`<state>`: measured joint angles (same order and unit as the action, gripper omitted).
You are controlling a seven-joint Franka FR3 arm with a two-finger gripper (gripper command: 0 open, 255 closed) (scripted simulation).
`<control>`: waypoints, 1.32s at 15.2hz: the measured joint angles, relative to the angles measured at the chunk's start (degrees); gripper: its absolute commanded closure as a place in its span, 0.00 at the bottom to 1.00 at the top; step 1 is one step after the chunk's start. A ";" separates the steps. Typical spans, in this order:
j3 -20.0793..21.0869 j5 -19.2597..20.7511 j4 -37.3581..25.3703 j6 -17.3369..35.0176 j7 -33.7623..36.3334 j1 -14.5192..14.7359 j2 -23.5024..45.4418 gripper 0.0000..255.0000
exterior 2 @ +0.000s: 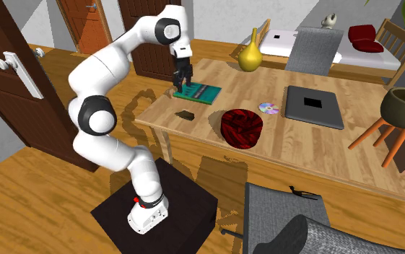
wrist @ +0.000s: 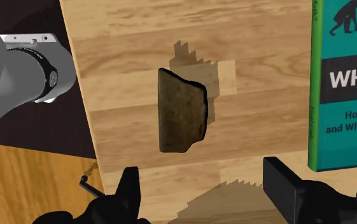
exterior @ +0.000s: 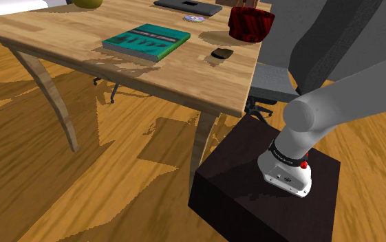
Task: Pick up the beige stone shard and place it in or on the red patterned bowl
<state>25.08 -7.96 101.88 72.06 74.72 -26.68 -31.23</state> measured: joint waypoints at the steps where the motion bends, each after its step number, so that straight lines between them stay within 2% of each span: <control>1: -0.48 -0.73 3.39 2.04 -0.51 0.44 -1.74 0.00; 5: -2.21 -3.50 16.60 10.42 -2.87 2.19 -8.12 0.00; 9: -3.06 -5.69 26.60 17.73 -4.87 3.46 -12.02 0.00; 15: -1.93 -6.93 32.45 23.09 -5.04 3.98 -12.84 0.00; 20: -1.79 -7.15 33.88 24.17 -5.18 4.13 -13.20 0.00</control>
<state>23.29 -15.11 135.77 96.23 69.54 -22.55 -44.44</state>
